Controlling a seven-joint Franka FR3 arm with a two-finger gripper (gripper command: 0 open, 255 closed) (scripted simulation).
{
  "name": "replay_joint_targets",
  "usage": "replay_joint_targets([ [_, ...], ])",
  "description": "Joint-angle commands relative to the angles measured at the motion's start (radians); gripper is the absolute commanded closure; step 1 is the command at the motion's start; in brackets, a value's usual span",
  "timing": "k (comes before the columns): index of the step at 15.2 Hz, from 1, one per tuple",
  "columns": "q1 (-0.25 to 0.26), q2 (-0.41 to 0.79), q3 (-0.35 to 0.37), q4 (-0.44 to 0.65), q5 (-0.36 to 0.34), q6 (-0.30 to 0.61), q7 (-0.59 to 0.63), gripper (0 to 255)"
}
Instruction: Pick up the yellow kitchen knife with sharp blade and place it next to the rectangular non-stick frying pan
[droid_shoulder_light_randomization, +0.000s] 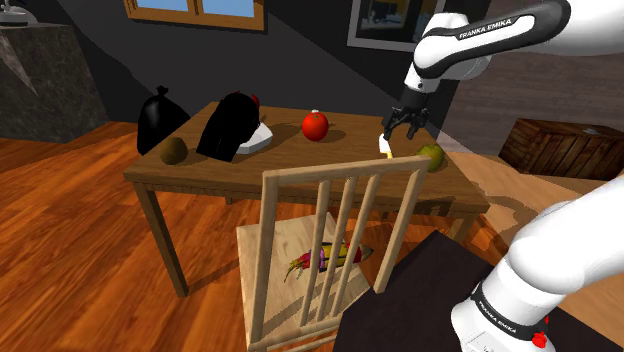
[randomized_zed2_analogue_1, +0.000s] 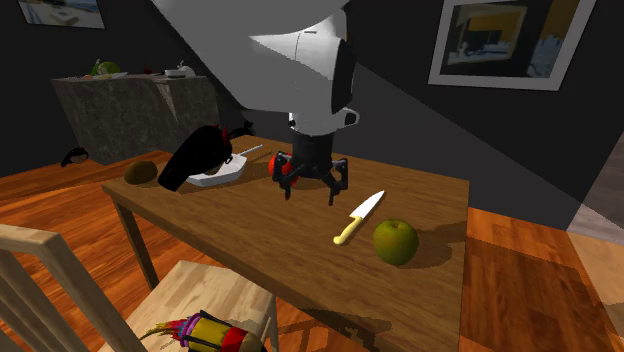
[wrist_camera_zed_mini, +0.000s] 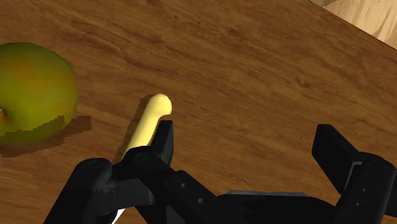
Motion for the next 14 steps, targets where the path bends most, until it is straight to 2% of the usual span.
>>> replay_joint_targets([
  [1, -0.014, 0.053, -0.018, 0.014, 0.0, 0.052, 0.003, 0],
  [8, -0.051, 0.269, -0.075, 0.1, 0.036, 0.218, 0.01, 0],
  [14, -0.089, 0.46, -0.115, 0.21, 0.105, 0.325, -0.003, 0],
])
